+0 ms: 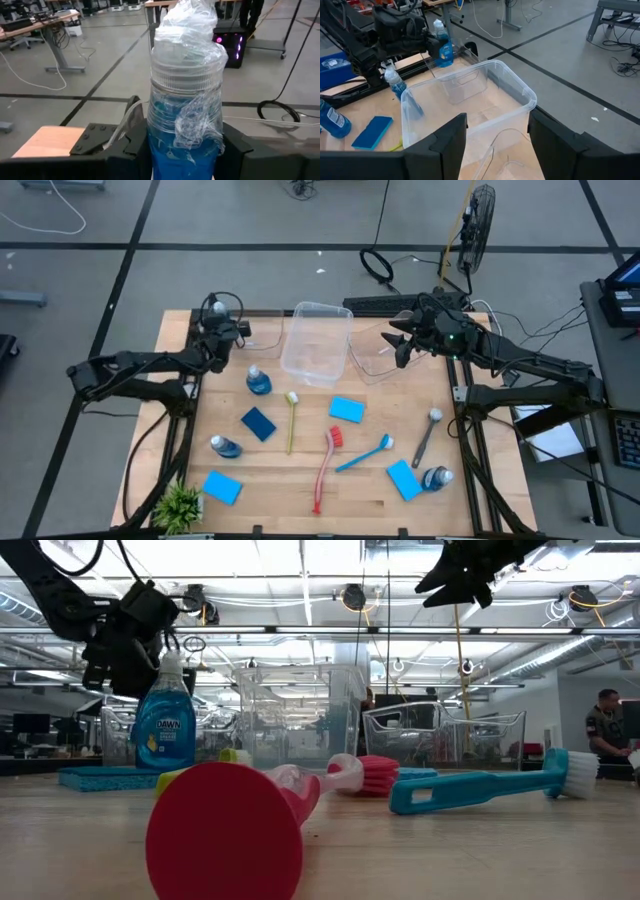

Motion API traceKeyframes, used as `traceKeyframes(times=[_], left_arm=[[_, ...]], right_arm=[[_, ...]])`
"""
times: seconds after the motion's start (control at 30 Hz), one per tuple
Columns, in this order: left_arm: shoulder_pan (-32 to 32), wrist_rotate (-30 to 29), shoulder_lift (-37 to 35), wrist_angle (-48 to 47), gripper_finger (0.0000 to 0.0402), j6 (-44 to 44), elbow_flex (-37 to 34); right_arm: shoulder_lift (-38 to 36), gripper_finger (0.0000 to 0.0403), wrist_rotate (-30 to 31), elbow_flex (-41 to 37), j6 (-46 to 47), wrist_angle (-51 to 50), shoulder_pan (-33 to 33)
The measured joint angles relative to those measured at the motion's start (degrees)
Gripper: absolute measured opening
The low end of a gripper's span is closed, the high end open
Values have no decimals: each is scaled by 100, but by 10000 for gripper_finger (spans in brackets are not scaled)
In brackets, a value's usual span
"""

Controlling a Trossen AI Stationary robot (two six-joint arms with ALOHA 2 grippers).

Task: Pick & Place Kitchen Sink Supplies
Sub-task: Put the dish soap into the left transparent bin

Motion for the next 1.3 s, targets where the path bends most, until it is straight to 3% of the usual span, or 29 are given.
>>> traceKeyframes(times=[0.33, 0.63, 0.83, 1.07, 1.3], left_arm=[[7, 7, 357, 1, 154, 35, 0], [4, -43, 357, -1, 230, 37, 1], [6, -130, 354, -27, 257, 83, 4], [4, -176, 263, 16, 256, 373, 2], [-52, -379, -472, 182, 239, 1219, 0]], right_arm=[[0, 201, -2, 1, -1, -1, 1], [0, 201, -3, 1, 0, 0, 2], [0, 201, -4, 1, 0, 0, 1], [0, 201, -11, 1, 0, 0, 0], [2, 201, -149, 1, 0, 2, 1]])
